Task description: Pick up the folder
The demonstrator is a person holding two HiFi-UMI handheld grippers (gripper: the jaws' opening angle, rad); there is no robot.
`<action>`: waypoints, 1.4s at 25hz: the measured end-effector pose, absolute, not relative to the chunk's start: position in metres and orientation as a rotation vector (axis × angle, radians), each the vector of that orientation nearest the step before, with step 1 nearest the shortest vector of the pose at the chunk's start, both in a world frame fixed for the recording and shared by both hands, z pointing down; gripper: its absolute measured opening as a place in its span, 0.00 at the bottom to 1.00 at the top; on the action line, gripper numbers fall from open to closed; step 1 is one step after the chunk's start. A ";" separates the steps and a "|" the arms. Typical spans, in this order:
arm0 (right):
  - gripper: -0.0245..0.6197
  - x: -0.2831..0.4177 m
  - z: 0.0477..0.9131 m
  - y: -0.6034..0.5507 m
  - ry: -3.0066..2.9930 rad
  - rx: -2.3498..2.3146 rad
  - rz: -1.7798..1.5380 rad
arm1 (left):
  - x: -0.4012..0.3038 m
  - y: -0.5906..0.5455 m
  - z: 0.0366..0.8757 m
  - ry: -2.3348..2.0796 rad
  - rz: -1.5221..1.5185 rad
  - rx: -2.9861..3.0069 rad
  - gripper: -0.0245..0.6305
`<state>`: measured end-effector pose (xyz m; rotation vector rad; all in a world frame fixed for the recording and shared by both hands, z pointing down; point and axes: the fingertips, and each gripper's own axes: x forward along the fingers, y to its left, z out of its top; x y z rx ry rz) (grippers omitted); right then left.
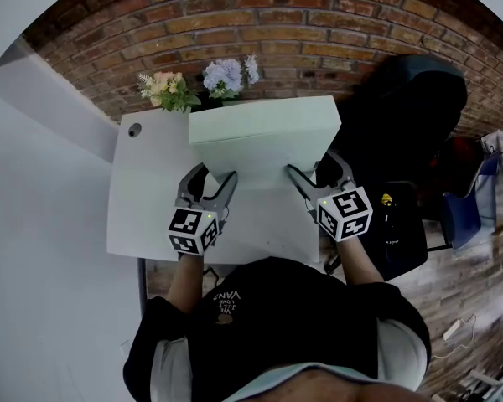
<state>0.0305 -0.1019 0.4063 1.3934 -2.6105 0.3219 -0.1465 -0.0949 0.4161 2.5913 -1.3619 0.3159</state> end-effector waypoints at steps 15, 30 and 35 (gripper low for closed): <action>0.56 0.023 0.402 -0.082 -2.619 1.354 0.337 | -0.154 -0.069 0.413 -1.398 0.326 2.560 0.44; 0.55 0.006 0.404 -0.082 -2.634 1.321 0.330 | -0.171 -0.064 0.414 -1.448 0.314 2.535 0.44; 0.55 0.006 0.406 -0.081 -2.628 1.327 0.335 | -0.172 -0.063 0.417 -1.440 0.312 2.528 0.44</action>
